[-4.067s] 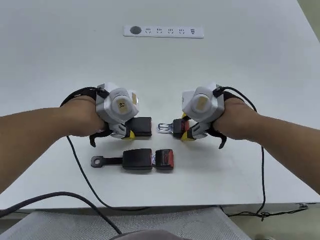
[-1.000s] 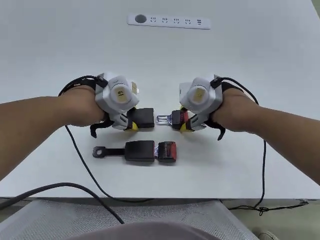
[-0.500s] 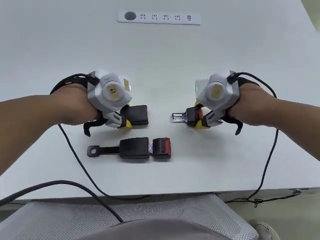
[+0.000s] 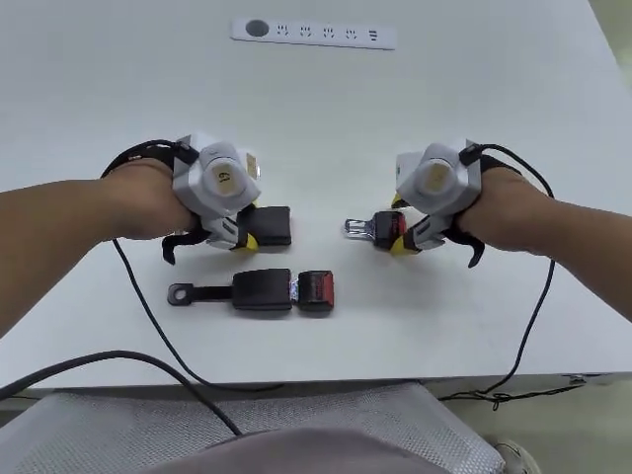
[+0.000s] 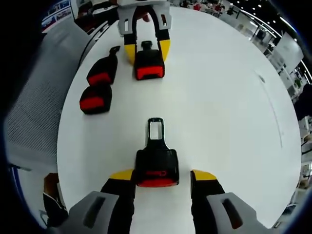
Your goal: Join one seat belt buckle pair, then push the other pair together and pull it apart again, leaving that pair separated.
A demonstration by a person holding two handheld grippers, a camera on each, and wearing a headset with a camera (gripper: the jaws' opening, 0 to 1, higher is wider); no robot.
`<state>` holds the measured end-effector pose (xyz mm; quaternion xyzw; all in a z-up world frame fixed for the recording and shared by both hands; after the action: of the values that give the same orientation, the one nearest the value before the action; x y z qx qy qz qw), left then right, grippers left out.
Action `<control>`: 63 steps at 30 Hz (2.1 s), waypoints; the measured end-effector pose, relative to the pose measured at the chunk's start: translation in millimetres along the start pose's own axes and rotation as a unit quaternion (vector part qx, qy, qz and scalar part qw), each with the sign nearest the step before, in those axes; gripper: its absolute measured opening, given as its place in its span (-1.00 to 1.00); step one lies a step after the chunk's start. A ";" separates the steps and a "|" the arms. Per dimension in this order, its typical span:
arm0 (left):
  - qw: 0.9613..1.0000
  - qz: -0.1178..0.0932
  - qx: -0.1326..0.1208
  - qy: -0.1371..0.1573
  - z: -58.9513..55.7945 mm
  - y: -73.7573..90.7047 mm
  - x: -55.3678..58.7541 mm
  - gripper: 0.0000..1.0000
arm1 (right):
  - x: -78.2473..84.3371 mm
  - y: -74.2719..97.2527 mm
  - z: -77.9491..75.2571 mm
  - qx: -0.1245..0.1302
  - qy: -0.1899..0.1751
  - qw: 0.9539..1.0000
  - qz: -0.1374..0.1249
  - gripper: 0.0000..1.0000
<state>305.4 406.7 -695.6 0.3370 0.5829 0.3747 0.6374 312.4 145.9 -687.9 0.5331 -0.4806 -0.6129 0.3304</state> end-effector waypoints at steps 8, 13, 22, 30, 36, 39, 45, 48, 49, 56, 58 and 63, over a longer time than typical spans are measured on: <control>1.000 -0.023 -0.008 0.012 -10.6 13.3 -3.6 -0.05 | -3.7 13.2 4.7 0.018 -0.029 0.999 -0.032 0.01; 0.998 -0.039 -0.045 0.035 -15.4 29.6 -0.6 0.06 | 0.7 32.0 15.1 0.042 -0.073 0.994 -0.074 0.23; 0.984 -0.082 -0.114 0.107 -42.2 81.1 8.1 0.28 | 23.3 42.6 56.6 0.040 -0.183 0.970 -0.152 0.64; 0.970 -0.110 -0.139 0.166 -82.0 102.6 31.3 0.49 | 30.2 55.6 84.0 0.050 -0.217 0.954 -0.203 0.89; 0.959 -0.121 -0.157 0.200 -103.0 108.5 54.6 0.71 | 28.8 73.8 99.6 0.064 -0.210 0.949 -0.227 0.99; 0.951 -0.130 -0.173 0.221 -108.4 115.1 57.6 0.78 | 31.3 76.2 100.7 0.062 -0.221 0.945 -0.231 0.99; 0.940 -0.130 -0.194 0.250 -118.1 122.5 74.5 0.93 | 32.5 81.9 106.8 0.076 -0.214 0.942 -0.247 0.99; 0.937 -0.126 -0.206 0.253 -123.7 123.2 76.6 1.00 | 35.2 82.9 109.0 0.079 -0.212 0.940 -0.254 0.99; 0.936 -0.125 -0.210 0.254 -125.8 124.7 79.6 1.00 | 35.8 82.9 110.2 0.079 -0.214 0.939 -0.256 0.99; 0.926 -0.124 -0.226 0.276 -129.9 132.3 82.4 1.00 | 42.0 86.1 118.6 0.080 -0.228 0.934 -0.264 1.00; 0.925 -0.123 -0.228 0.278 -130.5 133.7 80.3 1.00 | 42.6 86.5 119.5 0.082 -0.229 0.933 -0.264 1.00; 0.927 -0.121 -0.234 0.267 -136.5 137.2 74.5 1.00 | 43.3 89.5 123.0 0.081 -0.232 0.932 -0.267 1.00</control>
<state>160.8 538.1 -626.1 -0.0076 0.6632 0.4966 0.5599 174.1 106.7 -621.9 0.5100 -0.4316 -0.7440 -0.0103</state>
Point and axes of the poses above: the centre of the closed fingertips' face, and the gripper's own axes: y roughly backward along the fingers, z roughly to its left, x roughly out of its underside, the point moved 10 cm from there along y, roughly backward along the fingers, and after that the axes turned 7 degrees about -y, right-handed, at the moved point
